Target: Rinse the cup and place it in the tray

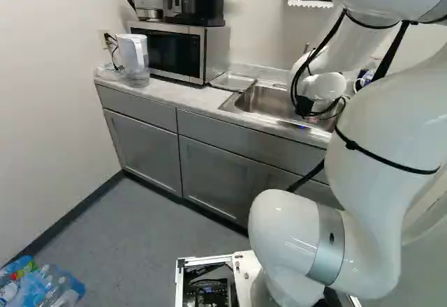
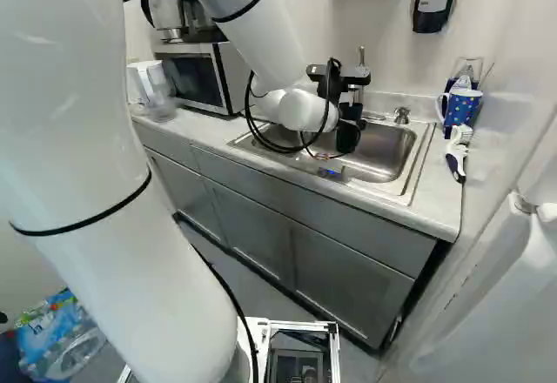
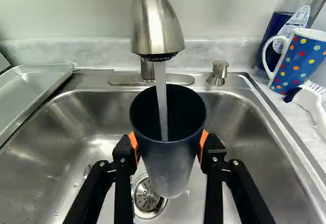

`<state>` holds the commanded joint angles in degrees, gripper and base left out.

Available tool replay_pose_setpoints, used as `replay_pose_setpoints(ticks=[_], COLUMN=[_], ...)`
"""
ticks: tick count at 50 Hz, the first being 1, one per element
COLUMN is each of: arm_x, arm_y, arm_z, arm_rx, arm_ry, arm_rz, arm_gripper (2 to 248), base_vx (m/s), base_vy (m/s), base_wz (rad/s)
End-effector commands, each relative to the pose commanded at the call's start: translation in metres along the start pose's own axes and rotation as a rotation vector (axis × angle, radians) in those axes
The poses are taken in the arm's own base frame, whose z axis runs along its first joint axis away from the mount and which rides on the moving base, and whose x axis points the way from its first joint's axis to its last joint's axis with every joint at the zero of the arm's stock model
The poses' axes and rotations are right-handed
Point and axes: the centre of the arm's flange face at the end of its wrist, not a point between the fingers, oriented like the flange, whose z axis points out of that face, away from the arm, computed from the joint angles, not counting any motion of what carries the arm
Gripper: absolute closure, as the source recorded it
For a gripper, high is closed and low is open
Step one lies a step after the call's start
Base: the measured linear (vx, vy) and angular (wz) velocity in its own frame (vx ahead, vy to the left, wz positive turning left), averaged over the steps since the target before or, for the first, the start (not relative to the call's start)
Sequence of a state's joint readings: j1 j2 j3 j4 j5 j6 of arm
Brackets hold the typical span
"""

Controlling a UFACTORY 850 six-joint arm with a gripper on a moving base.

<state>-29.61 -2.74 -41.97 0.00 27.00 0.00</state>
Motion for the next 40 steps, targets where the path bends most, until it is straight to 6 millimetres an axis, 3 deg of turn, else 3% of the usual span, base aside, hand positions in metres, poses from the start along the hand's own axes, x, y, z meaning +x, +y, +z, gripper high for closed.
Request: replay_pose_setpoints(ticks=[40], arm_x=[0.0], arm_y=[0.0], arm_z=[0.0], arm_rx=[0.0], arm_ry=[0.0], arm_rz=[0.0], arm_gripper=[124], base_vx=[0.0], base_vy=[0.0], base_wz=[0.0])
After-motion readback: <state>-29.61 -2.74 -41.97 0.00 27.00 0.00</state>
